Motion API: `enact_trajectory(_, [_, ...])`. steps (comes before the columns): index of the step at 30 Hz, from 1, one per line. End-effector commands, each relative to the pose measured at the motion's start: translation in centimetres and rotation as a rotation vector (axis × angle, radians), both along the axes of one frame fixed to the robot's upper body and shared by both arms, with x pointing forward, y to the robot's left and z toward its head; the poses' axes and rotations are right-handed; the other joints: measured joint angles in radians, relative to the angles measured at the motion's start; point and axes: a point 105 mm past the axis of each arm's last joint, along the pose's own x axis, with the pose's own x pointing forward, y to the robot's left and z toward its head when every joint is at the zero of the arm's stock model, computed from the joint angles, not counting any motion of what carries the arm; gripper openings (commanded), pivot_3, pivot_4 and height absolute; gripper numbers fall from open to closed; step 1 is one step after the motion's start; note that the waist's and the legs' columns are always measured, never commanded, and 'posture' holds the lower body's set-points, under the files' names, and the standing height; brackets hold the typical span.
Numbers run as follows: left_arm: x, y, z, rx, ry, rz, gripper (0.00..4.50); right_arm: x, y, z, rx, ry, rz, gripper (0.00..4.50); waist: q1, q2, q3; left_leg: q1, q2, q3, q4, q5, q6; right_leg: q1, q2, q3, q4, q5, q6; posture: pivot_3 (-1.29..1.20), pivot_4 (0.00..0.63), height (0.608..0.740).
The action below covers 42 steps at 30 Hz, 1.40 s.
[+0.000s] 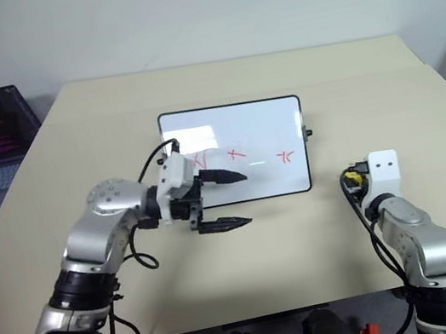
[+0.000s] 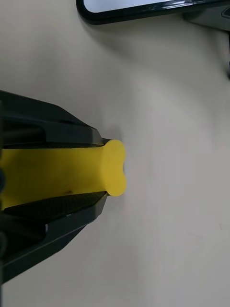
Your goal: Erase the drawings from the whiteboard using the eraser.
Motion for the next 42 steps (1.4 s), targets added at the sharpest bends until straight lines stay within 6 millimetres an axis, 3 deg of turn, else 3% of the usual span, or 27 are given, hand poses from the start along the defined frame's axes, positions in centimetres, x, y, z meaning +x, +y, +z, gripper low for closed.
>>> enact_trajectory(1, [0.2,1.9,1.5,-0.069,-0.003,0.138,4.50,-0.9,1.0,1.7,-0.056,-0.062,0.087,0.98,-0.001,0.000,0.000,0.000,0.000,0.000,0.000,0.000,0.000,0.000,0.000,0.000,0.000,0.000,0.000,0.00,0.150,0.740])
enact_trajectory(7, [-0.2,3.9,1.4,-0.108,-0.010,0.307,4.50,-4.4,5.9,2.9,-0.050,-0.075,0.390,0.98,0.001,0.000,0.000,0.000,0.003,-0.001,0.000,0.000,0.000,0.000,-0.001,-0.001,0.000,-0.002,0.003,0.00,0.150,0.740])
enact_trajectory(11, [0.5,6.7,0.2,-0.004,-0.052,0.503,4.50,-4.7,9.1,5.3,-0.067,-0.152,0.532,0.98,-0.004,0.000,0.000,0.001,0.003,0.000,0.000,0.000,0.000,0.000,-0.002,0.000,0.001,-0.002,0.004,0.00,0.150,0.740])
enact_trajectory(20, [0.6,12.3,0.1,0.102,-0.089,0.811,4.50,-2.9,14.2,9.5,-0.235,-0.327,0.815,0.98,0.001,0.000,0.001,0.001,0.003,-0.001,0.000,0.000,0.000,0.000,-0.002,-0.001,0.000,-0.002,0.004,0.00,0.150,0.740])
enact_trajectory(24, [0.5,12.7,0.0,0.111,-0.073,0.843,4.50,-1.8,16.4,10.9,-0.242,-0.378,0.880,0.98,0.003,0.000,0.001,0.000,0.002,-0.001,0.000,0.000,0.000,0.000,-0.003,-0.001,-0.001,0.000,0.000,0.00,0.150,0.740])
enact_trajectory(29, [1.7,13.3,0.0,0.115,-0.068,0.896,4.50,0.6,21.0,12.7,-0.372,-0.463,0.990,0.98,0.000,0.000,0.001,0.001,0.002,-0.001,0.000,0.000,0.000,-0.001,-0.003,-0.001,0.000,0.000,0.000,0.00,0.150,0.740])
enact_trajectory(38, [3.2,12.8,-0.1,0.112,-0.055,0.897,4.50,4.2,26.3,12.9,-0.599,-0.507,1.093,0.98,0.000,0.000,0.001,-0.003,0.003,-0.001,0.000,0.000,0.000,-0.004,-0.006,-0.001,0.000,0.001,-0.001,0.00,0.150,0.740])
enact_trajectory(42, [3.3,12.7,-0.6,0.134,-0.055,0.885,4.50,5.7,27.6,12.8,-0.693,-0.520,1.085,0.98,0.000,0.000,0.001,-0.004,0.002,0.000,-0.001,0.000,0.000,-0.005,-0.009,-0.002,0.001,0.001,-0.001,0.00,0.150,0.740])
